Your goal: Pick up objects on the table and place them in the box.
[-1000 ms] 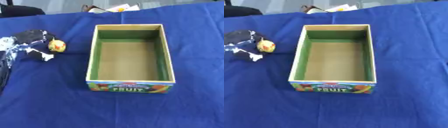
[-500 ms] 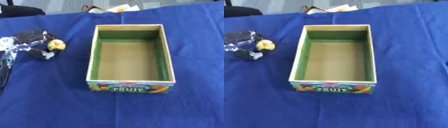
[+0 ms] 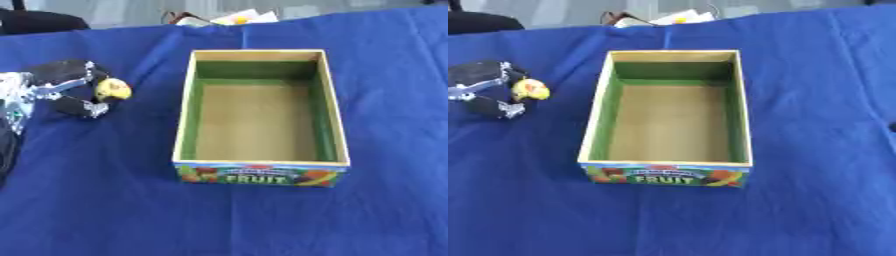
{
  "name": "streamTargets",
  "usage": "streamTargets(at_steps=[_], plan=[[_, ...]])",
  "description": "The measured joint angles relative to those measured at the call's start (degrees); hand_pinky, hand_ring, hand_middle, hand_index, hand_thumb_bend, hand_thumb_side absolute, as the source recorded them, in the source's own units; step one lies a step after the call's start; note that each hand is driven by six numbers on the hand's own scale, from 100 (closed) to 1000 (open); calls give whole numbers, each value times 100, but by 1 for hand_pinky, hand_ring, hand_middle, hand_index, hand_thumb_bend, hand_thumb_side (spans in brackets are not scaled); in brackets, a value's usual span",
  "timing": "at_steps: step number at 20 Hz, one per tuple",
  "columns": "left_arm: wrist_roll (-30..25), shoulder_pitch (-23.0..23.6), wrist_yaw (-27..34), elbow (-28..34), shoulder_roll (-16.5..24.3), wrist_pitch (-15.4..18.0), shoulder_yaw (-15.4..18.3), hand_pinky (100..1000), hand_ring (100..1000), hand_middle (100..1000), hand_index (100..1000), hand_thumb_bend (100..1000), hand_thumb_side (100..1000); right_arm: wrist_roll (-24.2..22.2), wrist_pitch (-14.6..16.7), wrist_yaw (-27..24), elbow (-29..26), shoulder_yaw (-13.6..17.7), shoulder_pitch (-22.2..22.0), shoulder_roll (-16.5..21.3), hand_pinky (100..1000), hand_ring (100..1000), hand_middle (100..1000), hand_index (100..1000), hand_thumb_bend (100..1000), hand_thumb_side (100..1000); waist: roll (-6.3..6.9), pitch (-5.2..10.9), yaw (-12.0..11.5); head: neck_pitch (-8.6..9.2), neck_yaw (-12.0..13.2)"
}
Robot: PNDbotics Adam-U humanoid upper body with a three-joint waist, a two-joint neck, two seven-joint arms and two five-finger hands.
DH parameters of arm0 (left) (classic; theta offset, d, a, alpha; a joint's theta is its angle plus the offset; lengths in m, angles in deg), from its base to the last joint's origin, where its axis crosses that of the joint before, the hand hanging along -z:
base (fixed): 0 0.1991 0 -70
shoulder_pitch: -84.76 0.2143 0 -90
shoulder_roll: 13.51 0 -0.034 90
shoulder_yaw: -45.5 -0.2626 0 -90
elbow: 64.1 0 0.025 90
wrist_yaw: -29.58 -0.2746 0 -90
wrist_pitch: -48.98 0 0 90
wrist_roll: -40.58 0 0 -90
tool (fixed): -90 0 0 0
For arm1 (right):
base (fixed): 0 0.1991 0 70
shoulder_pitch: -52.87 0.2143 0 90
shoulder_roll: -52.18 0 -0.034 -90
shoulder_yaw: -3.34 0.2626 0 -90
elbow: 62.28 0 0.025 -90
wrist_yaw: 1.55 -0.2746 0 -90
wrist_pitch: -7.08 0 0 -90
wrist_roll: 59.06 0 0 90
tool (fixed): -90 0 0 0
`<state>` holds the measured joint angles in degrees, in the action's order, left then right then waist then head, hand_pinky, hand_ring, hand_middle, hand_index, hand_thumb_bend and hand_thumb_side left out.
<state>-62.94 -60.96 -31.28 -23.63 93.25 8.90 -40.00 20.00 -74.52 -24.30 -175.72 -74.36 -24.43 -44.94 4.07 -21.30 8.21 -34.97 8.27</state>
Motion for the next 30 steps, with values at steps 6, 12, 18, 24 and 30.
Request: streamTargets(at_steps=[6, 12, 18, 24, 30], plan=[[-453, 80, 921, 224, -1, -453, 77, 515, 604, 573, 763, 100, 731, 10, -11, -1, 0, 2, -10, 0, 515, 760, 487, 845, 100, 1000, -33, 1, -26, -19, -35], [-824, 121, 1649, 488, 7, -824, 161, 511, 596, 562, 761, 100, 655, 12, -13, -10, 0, 2, -14, 0, 515, 759, 487, 844, 100, 1000, -39, 23, -40, -21, -42], [-1033, 128, 2326, 654, 12, -1033, 252, 454, 531, 493, 667, 100, 314, 17, -16, -60, 0, 3, -19, 0, 515, 759, 487, 844, 100, 1000, -67, 82, -40, -22, -46], [-1122, 128, 2964, 854, 27, -1122, 288, 433, 508, 469, 629, 100, 245, 33, -32, -115, 0, 3, -25, 0, 515, 758, 488, 843, 100, 1000, -67, 136, -40, -22, -64], [-1164, 99, 3592, 1200, 19, -1164, 317, 407, 489, 445, 600, 100, 251, 62, -51, -208, 0, 11, -44, 2, 514, 756, 488, 841, 100, 1000, -68, 210, -34, -24, -70]])
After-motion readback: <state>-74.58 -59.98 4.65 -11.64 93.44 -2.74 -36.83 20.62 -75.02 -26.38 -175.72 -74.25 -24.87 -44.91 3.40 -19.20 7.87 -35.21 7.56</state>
